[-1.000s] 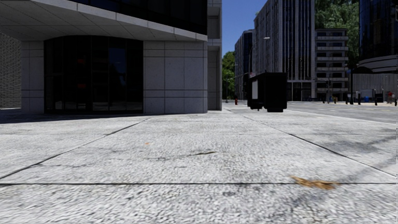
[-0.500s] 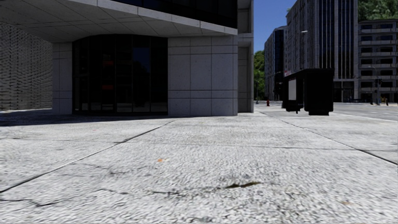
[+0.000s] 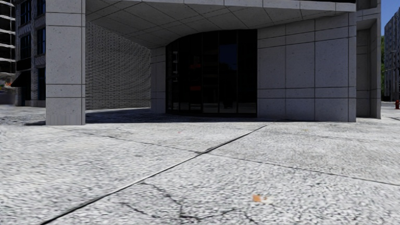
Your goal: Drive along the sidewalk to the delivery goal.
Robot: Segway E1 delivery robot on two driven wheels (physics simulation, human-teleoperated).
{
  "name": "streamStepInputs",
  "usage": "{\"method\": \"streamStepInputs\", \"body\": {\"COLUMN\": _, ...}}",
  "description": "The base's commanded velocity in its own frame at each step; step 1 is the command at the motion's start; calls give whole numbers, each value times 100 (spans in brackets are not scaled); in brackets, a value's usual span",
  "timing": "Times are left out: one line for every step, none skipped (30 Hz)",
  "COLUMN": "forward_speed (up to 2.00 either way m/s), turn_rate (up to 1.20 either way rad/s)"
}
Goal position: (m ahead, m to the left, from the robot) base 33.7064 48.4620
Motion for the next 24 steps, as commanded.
{"method": "streamStepInputs", "body": {"forward_speed": 200, "turn_rate": 98}}
{"method": "streamStepInputs", "body": {"forward_speed": 200, "turn_rate": 98}}
{"method": "streamStepInputs", "body": {"forward_speed": 200, "turn_rate": 98}}
{"method": "streamStepInputs", "body": {"forward_speed": 200, "turn_rate": 98}}
{"method": "streamStepInputs", "body": {"forward_speed": 200, "turn_rate": 98}}
{"method": "streamStepInputs", "body": {"forward_speed": 200, "turn_rate": 98}}
{"method": "streamStepInputs", "body": {"forward_speed": 200, "turn_rate": 98}}
{"method": "streamStepInputs", "body": {"forward_speed": 200, "turn_rate": 98}}
{"method": "streamStepInputs", "body": {"forward_speed": 200, "turn_rate": 98}}
{"method": "streamStepInputs", "body": {"forward_speed": 200, "turn_rate": 98}}
{"method": "streamStepInputs", "body": {"forward_speed": 200, "turn_rate": 98}}
{"method": "streamStepInputs", "body": {"forward_speed": 200, "turn_rate": 98}}
{"method": "streamStepInputs", "body": {"forward_speed": 200, "turn_rate": 98}}
{"method": "streamStepInputs", "body": {"forward_speed": 200, "turn_rate": 97}}
{"method": "streamStepInputs", "body": {"forward_speed": 200, "turn_rate": 97}}
{"method": "streamStepInputs", "body": {"forward_speed": 200, "turn_rate": 97}}
{"method": "streamStepInputs", "body": {"forward_speed": 200, "turn_rate": 97}}
{"method": "streamStepInputs", "body": {"forward_speed": 200, "turn_rate": 97}}
{"method": "streamStepInputs", "body": {"forward_speed": 200, "turn_rate": 97}}
{"method": "streamStepInputs", "body": {"forward_speed": 200, "turn_rate": 97}}
{"method": "streamStepInputs", "body": {"forward_speed": 200, "turn_rate": 97}}
{"method": "streamStepInputs", "body": {"forward_speed": 200, "turn_rate": 97}}
{"method": "streamStepInputs", "body": {"forward_speed": 200, "turn_rate": 97}}
{"method": "streamStepInputs", "body": {"forward_speed": 200, "turn_rate": 97}}
